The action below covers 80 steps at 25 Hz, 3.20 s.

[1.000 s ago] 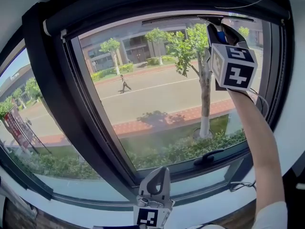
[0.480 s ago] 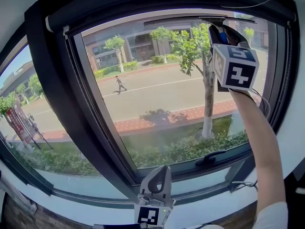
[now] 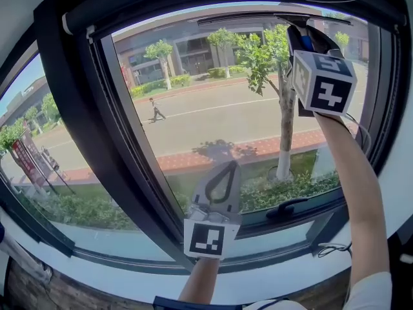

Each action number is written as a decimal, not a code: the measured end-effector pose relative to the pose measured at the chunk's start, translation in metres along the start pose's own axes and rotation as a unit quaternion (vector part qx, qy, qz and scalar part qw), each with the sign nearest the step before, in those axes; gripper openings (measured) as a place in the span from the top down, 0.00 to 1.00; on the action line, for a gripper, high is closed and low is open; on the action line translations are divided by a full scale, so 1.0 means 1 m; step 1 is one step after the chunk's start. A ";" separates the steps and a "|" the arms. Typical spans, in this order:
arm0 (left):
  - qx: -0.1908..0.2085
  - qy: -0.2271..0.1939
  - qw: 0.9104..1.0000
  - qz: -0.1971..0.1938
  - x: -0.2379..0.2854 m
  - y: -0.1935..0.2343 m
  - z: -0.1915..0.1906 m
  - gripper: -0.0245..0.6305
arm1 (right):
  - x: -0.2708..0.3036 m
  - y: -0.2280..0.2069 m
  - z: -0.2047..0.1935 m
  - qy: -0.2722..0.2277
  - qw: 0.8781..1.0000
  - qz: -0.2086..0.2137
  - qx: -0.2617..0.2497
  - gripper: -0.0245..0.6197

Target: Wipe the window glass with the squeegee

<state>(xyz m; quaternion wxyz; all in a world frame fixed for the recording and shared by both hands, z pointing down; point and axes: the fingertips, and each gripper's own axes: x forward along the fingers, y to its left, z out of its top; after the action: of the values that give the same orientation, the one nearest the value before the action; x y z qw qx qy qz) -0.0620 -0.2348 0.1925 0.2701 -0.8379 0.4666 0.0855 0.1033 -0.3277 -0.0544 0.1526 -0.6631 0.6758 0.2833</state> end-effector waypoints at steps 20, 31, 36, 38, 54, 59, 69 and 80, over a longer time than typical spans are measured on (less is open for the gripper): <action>-0.010 0.028 1.000 -0.005 0.018 -0.006 -0.004 0.96 | -0.013 0.002 -0.015 0.002 1.000 0.002 -0.016 0.73; -0.011 0.045 0.999 -0.027 0.019 -0.029 -0.017 0.96 | -0.029 0.004 -0.036 0.011 1.000 0.005 -0.021 0.73; -0.017 0.057 0.997 -0.040 0.020 -0.041 -0.027 0.96 | -0.036 0.006 -0.044 0.014 1.000 0.007 -0.021 0.73; -0.018 0.061 0.997 -0.042 0.020 -0.044 -0.031 0.96 | -0.039 0.009 -0.049 0.015 1.000 0.007 -0.019 0.73; -0.057 0.052 0.997 -0.007 0.015 -0.048 -0.042 0.96 | -0.070 0.019 -0.096 0.040 0.999 0.002 -0.005 0.73; -0.068 0.057 0.996 -0.003 0.008 -0.048 -0.050 0.96 | -0.082 0.021 -0.108 0.042 0.999 0.000 -0.003 0.73; -0.080 0.070 0.994 0.011 -0.005 -0.047 -0.064 0.96 | -0.096 0.026 -0.124 0.047 0.999 -0.001 0.002 0.73; -0.087 0.089 0.992 0.008 -0.007 -0.056 -0.080 0.96 | -0.121 0.029 -0.160 0.073 0.997 -0.001 -0.004 0.73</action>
<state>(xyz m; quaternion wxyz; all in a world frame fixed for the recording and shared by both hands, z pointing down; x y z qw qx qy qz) -0.0282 -0.2482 0.2832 0.1529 -0.8588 0.4862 0.0527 0.1108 -0.3250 0.1482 0.1004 -0.6830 0.6834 0.2373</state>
